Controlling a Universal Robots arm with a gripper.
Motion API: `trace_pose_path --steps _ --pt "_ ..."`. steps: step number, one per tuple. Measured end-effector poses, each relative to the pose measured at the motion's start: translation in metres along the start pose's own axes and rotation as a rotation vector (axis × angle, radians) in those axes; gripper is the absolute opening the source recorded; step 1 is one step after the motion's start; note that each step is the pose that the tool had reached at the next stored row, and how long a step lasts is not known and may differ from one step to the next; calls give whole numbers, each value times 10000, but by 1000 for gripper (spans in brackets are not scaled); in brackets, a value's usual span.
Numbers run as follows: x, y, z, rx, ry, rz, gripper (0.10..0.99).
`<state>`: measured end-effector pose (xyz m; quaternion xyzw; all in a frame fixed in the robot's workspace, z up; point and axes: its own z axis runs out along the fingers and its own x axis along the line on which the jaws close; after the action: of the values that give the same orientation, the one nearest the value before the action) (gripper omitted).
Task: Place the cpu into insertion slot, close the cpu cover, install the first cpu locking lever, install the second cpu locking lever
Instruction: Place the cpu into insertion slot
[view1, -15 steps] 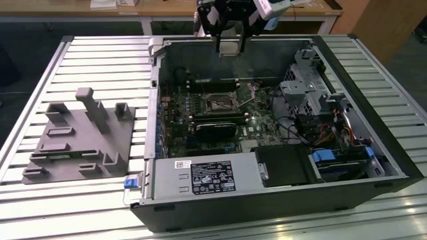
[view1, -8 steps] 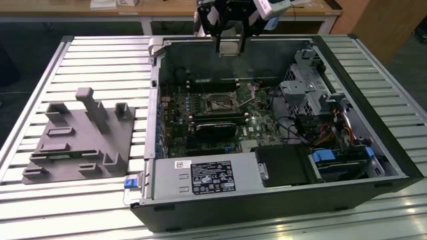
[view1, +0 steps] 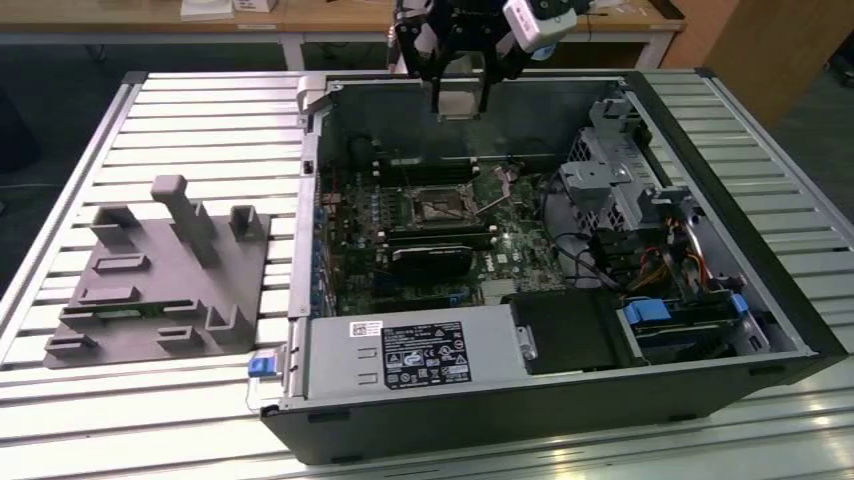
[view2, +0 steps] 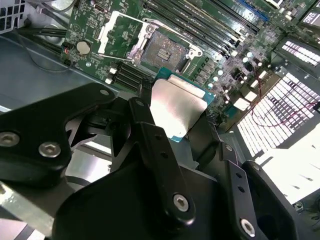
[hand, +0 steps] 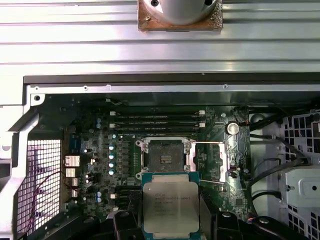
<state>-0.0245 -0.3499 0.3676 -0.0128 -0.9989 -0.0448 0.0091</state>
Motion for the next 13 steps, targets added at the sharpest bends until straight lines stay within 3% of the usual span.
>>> trace_pose_path --steps 13 --pt "-5 -21 237 -13 0 0 541"
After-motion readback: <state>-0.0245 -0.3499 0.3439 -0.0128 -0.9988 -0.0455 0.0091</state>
